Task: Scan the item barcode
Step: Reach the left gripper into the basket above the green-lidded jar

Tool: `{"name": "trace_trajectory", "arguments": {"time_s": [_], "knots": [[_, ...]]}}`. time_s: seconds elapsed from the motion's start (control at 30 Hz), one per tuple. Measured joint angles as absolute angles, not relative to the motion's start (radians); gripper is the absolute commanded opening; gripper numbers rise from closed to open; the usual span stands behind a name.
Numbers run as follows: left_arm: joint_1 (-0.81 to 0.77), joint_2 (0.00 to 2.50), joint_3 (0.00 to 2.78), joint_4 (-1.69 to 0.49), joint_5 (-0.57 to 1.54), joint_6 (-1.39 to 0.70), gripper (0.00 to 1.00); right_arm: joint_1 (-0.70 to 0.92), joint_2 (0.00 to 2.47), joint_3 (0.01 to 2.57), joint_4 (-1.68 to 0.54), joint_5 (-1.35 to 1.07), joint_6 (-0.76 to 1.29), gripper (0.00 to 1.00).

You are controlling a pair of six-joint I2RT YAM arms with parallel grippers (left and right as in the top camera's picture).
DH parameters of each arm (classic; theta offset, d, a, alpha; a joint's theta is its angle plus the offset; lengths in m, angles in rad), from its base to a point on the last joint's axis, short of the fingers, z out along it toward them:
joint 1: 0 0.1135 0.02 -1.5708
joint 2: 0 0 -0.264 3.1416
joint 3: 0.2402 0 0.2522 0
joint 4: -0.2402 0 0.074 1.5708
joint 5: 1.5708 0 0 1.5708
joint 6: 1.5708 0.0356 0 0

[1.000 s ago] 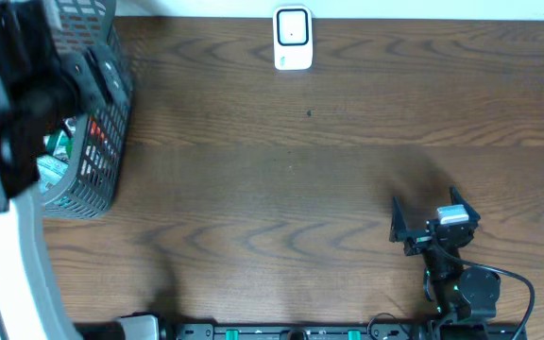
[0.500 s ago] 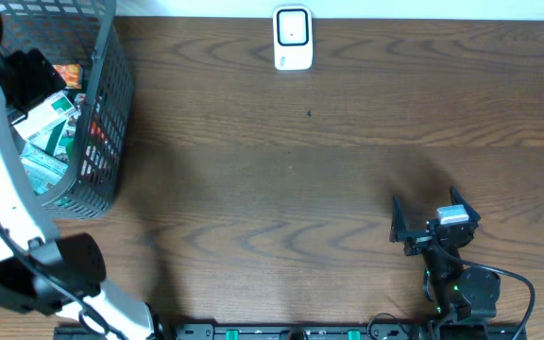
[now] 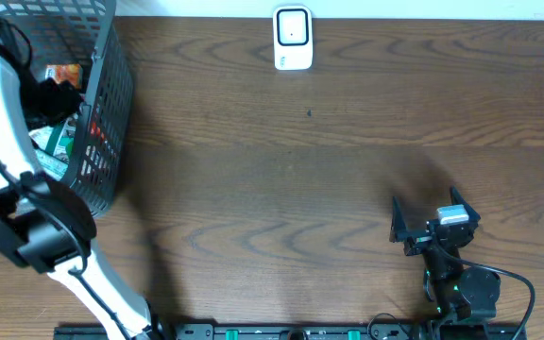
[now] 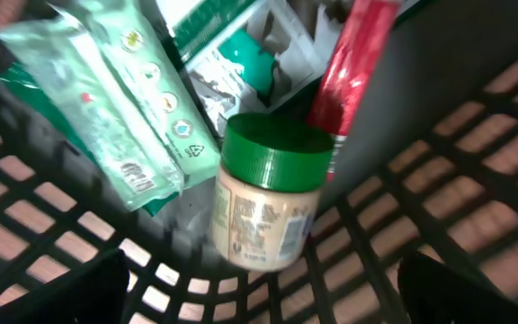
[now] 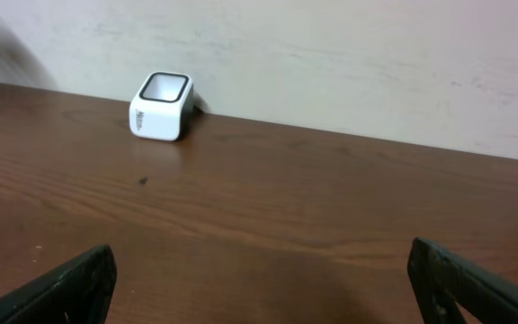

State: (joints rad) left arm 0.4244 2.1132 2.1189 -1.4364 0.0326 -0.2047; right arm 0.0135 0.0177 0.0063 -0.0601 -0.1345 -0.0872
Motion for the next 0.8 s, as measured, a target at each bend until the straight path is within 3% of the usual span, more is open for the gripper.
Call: {"name": "trace_trajectory", "arguments": {"time_s": [0.43,0.53,0.63,0.7,0.8], "knots": [[0.424,2.173,1.930,-1.333,0.041,-0.210,0.96,0.014,0.018,0.006,-0.060,-0.134,-0.087,0.99],[0.424,2.173,1.875,-1.290,0.043,-0.212,0.89,0.014,0.018,0.006,-0.060,-0.134,-0.087,0.99],[0.425,2.173,1.831,-1.261,0.047,-0.213,0.71,0.014,0.018,0.006,-0.060,-0.134,-0.087,0.99],[0.425,2.173,1.822,-1.255,0.046,-0.215,0.54,0.014,0.018,0.006,-0.060,-0.134,-0.087,0.99],[0.425,2.173,1.824,-1.256,0.045,-0.216,0.47,0.014,0.018,0.006,-0.060,-0.134,-0.087,0.99]]}}
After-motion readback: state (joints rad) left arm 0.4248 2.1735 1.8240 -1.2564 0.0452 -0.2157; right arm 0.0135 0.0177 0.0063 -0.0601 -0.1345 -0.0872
